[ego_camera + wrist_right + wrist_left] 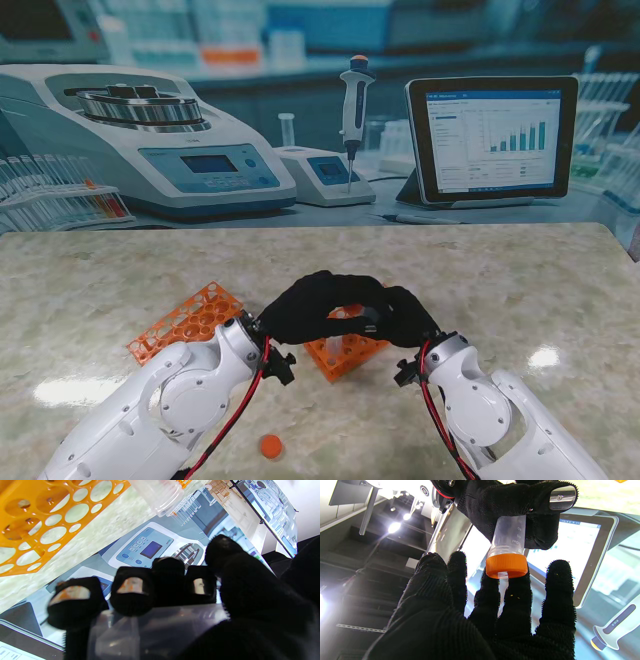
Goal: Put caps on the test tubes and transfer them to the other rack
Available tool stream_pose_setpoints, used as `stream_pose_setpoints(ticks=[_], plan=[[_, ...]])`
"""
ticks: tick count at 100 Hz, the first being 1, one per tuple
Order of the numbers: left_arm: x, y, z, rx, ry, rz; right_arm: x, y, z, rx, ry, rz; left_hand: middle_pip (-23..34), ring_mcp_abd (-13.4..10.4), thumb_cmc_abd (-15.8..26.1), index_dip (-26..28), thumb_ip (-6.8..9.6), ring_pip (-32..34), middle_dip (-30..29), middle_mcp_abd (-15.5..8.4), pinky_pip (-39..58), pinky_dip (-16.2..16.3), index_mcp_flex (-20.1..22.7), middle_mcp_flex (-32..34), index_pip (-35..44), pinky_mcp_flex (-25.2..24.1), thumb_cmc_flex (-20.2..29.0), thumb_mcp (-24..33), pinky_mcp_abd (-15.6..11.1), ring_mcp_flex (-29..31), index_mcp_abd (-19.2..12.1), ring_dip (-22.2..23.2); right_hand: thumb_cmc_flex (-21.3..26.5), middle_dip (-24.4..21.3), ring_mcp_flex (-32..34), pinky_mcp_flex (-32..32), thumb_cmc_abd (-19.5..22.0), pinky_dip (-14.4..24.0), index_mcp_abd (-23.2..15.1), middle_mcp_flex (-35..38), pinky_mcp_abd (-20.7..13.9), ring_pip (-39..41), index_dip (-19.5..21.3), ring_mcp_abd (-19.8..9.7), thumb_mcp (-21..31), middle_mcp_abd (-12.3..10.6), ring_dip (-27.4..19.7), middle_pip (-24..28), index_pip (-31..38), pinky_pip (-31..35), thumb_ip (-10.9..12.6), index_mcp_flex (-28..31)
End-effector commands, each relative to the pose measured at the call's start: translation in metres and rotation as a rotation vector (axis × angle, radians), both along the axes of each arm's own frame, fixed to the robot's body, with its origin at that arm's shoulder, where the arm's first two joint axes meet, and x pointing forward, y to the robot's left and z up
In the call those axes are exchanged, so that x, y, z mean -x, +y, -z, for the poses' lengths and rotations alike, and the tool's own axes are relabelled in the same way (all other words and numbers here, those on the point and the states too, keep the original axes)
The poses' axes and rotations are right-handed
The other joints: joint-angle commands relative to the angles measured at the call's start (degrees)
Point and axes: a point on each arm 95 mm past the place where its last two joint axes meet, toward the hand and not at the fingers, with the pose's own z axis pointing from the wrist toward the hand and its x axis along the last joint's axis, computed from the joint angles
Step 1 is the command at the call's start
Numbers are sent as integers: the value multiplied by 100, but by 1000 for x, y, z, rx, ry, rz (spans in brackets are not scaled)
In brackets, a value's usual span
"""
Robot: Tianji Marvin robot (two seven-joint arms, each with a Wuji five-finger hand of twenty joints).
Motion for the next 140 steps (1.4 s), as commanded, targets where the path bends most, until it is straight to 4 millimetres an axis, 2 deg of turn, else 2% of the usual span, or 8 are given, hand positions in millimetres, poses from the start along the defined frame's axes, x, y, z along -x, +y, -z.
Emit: stream_pose_setpoints(ticks=[1,24,31,44,68,97,112,140], plan=[[1,-2,-4,2,-3,5,3,2,1,-5,6,-3,-117,-136,264,-24,160,-157,-123,-82,-270,-210,-92,-210,-154,-113,-76,7,-4,-197,-43,-149,218,44,143,162,273,46,-162,177,-107,536,151,-392,85,120,160,195,148,564,98,115],[0,-3,-4,2,-5,4,3,2,1,-5,4,-5,-179,-123,355,-33,166,-349,-201,-89,-452,-310,-220,-354,-263,-384,-170,-6,147,-460,2,-356,219,45,143,162,269,45,-162,165,-107,532,153,-391,83,115,158,193,147,564,98,115],[0,-3,-5,0,-11,1,3,1,1,-6,3,-6,-230,-113,390,-45,173,-536,-269,-108,-782,-453,-300,-449,-339,-736,-228,-6,267,-660,9,-595,218,46,143,162,272,45,-162,162,-107,531,154,-390,83,119,157,194,147,564,97,115],[0,-2,-8,0,-19,-3,3,1,1,-6,1,-7,-269,-105,410,-64,183,-662,-330,-114,-1099,-624,-355,-513,-398,-920,-270,-2,298,-788,51,-817,225,48,144,162,266,44,-162,162,-107,531,154,-390,79,121,157,197,147,563,97,115],[-1,1,-12,-2,-37,-15,4,1,1,-6,-4,-9,-368,-80,442,-202,199,-834,-435,-105,-1462,-791,-545,-752,-574,-1160,-377,-22,424,-1113,309,-1087,223,50,144,161,275,43,-162,161,-105,531,155,-390,80,122,157,200,146,561,96,116],[-2,13,-15,-7,-38,-36,5,-1,0,-5,-9,-7,-424,-61,82,-189,204,-899,-471,-61,-1704,-858,-787,-1036,-707,-1271,-567,-54,416,-1333,932,-1220,230,49,144,161,265,42,-162,161,-104,531,156,-390,77,122,157,201,146,561,96,116],[-4,20,-13,-13,-37,-45,6,-1,0,-5,-11,-6,-435,-93,-323,-138,163,-908,-478,-86,-1731,-823,-768,-1108,-740,-1280,-597,-52,357,-1405,1029,-1250,227,48,144,161,263,42,-162,163,-104,531,157,-390,76,121,157,199,146,561,96,116],[-7,30,-3,-13,-2,-64,6,-1,0,-2,-12,-5,-471,-84,-497,-96,109,-916,-505,-29,-1786,-756,-846,-1238,-875,-1299,-743,-34,347,-1473,1183,-1282,230,47,143,158,244,38,-162,159,-98,522,157,-381,78,133,153,199,146,552,94,116]])
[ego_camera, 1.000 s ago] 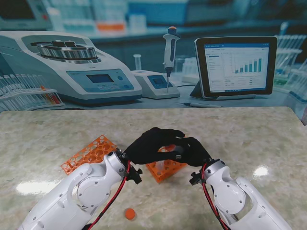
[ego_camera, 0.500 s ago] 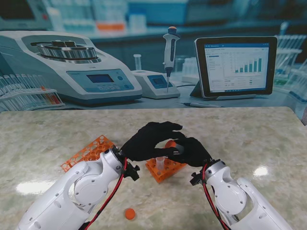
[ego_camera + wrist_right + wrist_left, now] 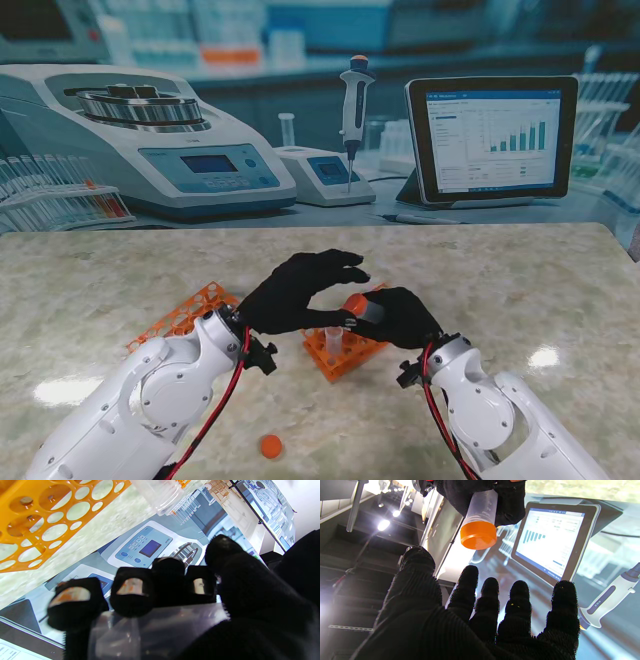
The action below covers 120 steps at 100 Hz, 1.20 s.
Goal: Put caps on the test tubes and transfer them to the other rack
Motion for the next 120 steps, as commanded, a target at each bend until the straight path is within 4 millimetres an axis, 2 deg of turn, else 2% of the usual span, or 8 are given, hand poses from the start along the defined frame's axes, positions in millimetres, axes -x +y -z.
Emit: stream_pose_setpoints(ticks=[1,48,89,105,120], plan=[[0,4,6,-7,19,-3,3,2,1,-4,4,-3,-95,-60,-55,78,105,-99,-93,-25,-262,-163,-142,-248,-188,-81,-173,-10,16,-168,162,-91,227,46,143,157,245,38,-162,159,-98,472,157,-378,79,133,153,187,149,492,94,116],[0,9,19,1,54,-5,3,2,1,-2,2,-1,-86,-20,-265,156,85,-63,-94,-1,-263,-89,-55,-195,-271,-8,-323,28,23,-80,216,-94,230,42,142,157,247,38,-162,161,-95,470,157,-374,80,133,151,184,149,491,92,116],[-3,3,25,-13,64,0,3,1,0,1,0,-1,-82,-100,-427,249,121,-29,-96,15,-209,-51,30,-160,-208,58,-59,247,-6,-14,237,-83,225,43,143,157,237,38,-162,161,-95,467,157,-370,77,139,149,188,149,491,92,116],[-3,1,25,-6,57,0,3,1,-1,1,0,-1,-48,-110,-362,357,133,11,-83,39,-130,-26,134,-79,-48,129,93,429,-20,66,208,-59,226,42,143,157,237,38,-162,159,-95,467,157,-370,75,137,149,188,149,491,91,116],[-4,-2,25,2,59,4,3,1,-1,2,-1,-1,-20,-131,-310,712,117,49,-66,58,25,-12,153,0,484,191,172,746,-17,148,146,-13,225,42,143,157,239,38,-162,159,-95,467,157,-370,76,137,149,188,149,491,91,116]])
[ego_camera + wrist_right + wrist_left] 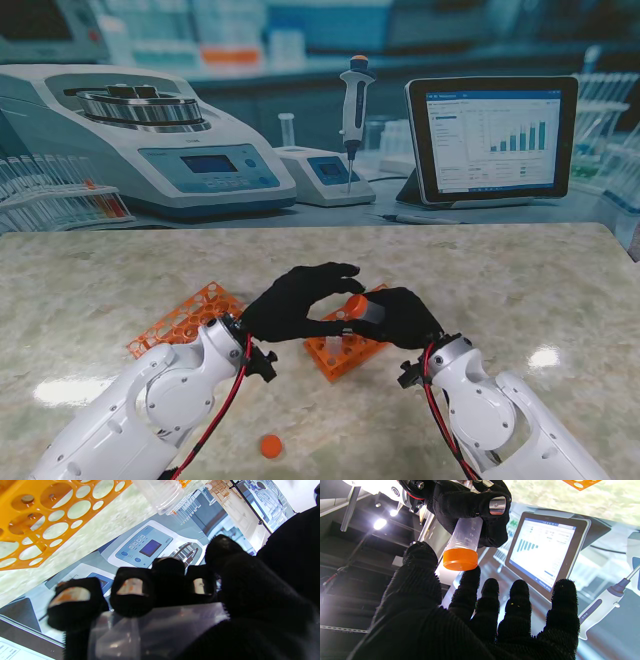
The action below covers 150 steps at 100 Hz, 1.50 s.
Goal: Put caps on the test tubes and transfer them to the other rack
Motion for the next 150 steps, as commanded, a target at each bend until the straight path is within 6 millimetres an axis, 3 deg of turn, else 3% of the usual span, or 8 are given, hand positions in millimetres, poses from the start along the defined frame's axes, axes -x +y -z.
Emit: stream_pose_setpoints(ticks=[1,30,50,81,97,115,150], plan=[[0,-3,0,5,5,3,3,2,0,-3,3,-3,-12,-126,58,220,115,54,-56,47,104,-12,119,64,407,50,212,251,-20,62,-56,-5,221,42,143,157,239,38,-162,157,-95,464,157,-370,75,135,149,187,155,488,91,117],[0,-8,2,5,15,9,3,1,0,-3,2,-2,55,-116,-24,838,49,131,-33,49,241,-37,253,265,1439,117,726,486,-11,258,-252,61,227,40,143,157,241,38,-162,160,-95,464,157,-370,81,123,149,184,155,488,92,117],[0,-11,4,5,14,9,3,1,0,-2,1,-1,129,-111,-125,961,176,228,4,42,386,-41,148,442,2458,175,1313,121,-8,446,-440,171,226,39,143,157,247,38,-162,161,-95,464,157,-370,83,122,149,183,155,488,92,117],[1,-13,3,19,-14,4,3,1,-2,-5,-4,0,277,-110,-266,1262,214,390,92,-7,575,20,174,722,3596,258,1714,248,-19,737,-665,323,226,39,143,157,246,38,-162,158,-95,456,157,-375,76,128,146,183,155,488,90,117],[1,-14,3,16,-17,6,2,2,-3,-8,-7,1,319,-113,-255,1227,211,427,117,-24,592,28,159,784,3669,243,1752,283,-16,797,-675,359,222,39,143,157,254,38,-162,158,-95,456,157,-375,75,128,146,183,155,488,90,117],[1,-16,6,18,-7,1,2,2,-3,-10,-10,0,348,-110,-115,811,208,438,143,-48,603,29,370,858,3441,233,1874,329,-1,850,-650,407,222,39,143,157,246,38,-162,158,-95,456,157,-375,74,128,146,183,155,488,90,117],[1,-16,8,13,-9,-4,3,2,-5,-14,-19,-3,354,-138,86,-43,247,450,128,-97,608,28,1044,985,2299,243,2040,228,18,940,-597,428,220,40,143,157,254,38,-162,151,-95,456,157,-375,72,125,146,183,155,488,89,117]])
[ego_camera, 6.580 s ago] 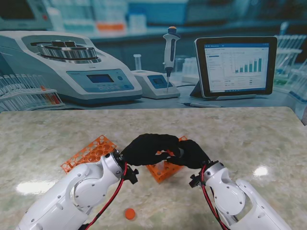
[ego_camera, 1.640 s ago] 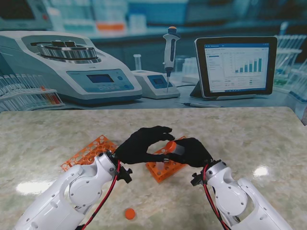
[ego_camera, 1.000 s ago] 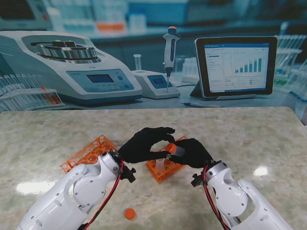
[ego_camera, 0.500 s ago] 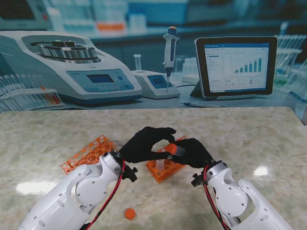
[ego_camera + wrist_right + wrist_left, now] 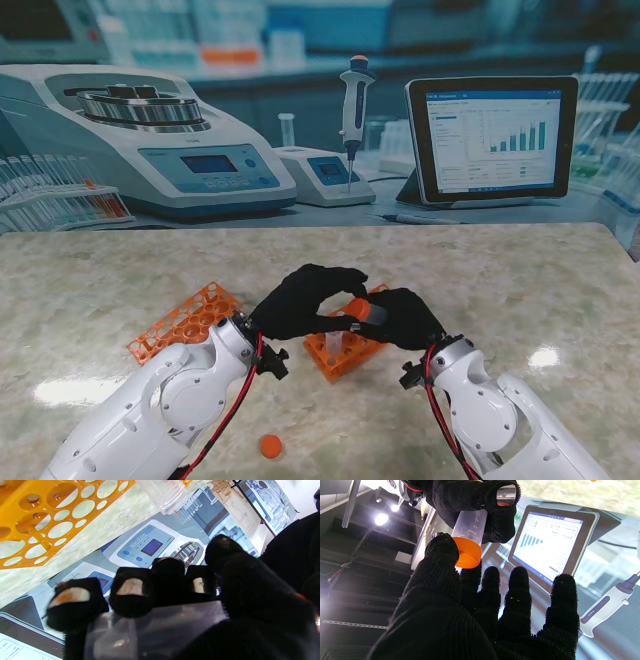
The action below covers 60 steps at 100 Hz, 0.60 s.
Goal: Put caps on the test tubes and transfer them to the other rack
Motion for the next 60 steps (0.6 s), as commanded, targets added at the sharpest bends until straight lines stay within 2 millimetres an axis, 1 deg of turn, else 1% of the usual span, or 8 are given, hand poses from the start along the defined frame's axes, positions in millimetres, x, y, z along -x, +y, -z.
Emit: stream_pose_setpoints(ticks=[1,11,23,34,37,44,47,60], plan=[[2,-2,7,-17,18,3,1,5,-6,-16,-17,-11,28,-128,524,-55,335,-20,58,-105,206,28,967,51,384,-29,934,279,16,164,-633,76,220,40,143,157,253,38,-163,151,-102,449,160,-375,75,125,146,183,219,470,90,117],[3,-1,8,-18,21,3,1,5,-7,-16,-18,-10,25,-146,560,-169,336,-16,48,-133,200,28,1140,90,137,-39,945,248,10,184,-795,80,220,41,143,157,251,38,-163,152,-102,449,160,-375,76,120,146,184,219,470,90,117],[3,-1,9,-24,23,3,1,5,-7,-16,-19,-10,0,-158,574,-210,381,-26,28,-143,186,25,1174,106,2,-53,1001,285,-1,186,-975,73,219,42,143,157,248,38,-163,154,-102,449,160,-375,76,120,146,186,219,470,90,117],[3,-1,9,-31,23,5,1,6,-8,-18,-21,-10,-43,-149,742,-300,421,-63,-22,-150,161,16,1241,120,-270,-53,1267,478,-13,197,-1109,31,216,42,143,157,252,38,-163,154,-103,449,160,-375,78,120,146,187,219,469,90,117],[3,-1,10,-32,23,5,1,6,-8,-18,-21,-11,-59,-152,783,-292,363,-77,-50,-149,154,14,1269,122,-418,-59,1277,619,-19,191,-1114,8,212,42,143,156,250,37,-163,154,-104,449,160,-375,76,120,146,187,219,468,89,117],[3,-1,10,-35,23,8,1,6,-9,-18,-23,-11,-62,-141,839,-307,369,-84,-62,-147,141,8,1262,124,-529,-58,1281,803,-13,178,-1088,-3,216,42,143,156,250,35,-163,154,-113,449,160,-375,76,120,146,187,219,463,88,117],[3,-1,10,-37,22,9,1,6,-9,-18,-23,-11,-74,-138,838,-345,302,-95,-80,-147,113,-8,1271,116,-659,-57,1269,852,-17,171,-1069,-21,215,42,143,156,251,34,-163,153,-115,449,160,-375,74,119,146,186,219,462,88,117],[4,-2,11,-39,21,13,1,6,-10,-19,-25,-10,-123,-121,831,-468,286,-138,-133,-134,88,-19,1238,79,-921,-78,1227,931,-31,117,-1030,-65,218,42,143,156,252,33,-163,151,-118,449,160,-375,73,116,146,186,219,462,88,117]])
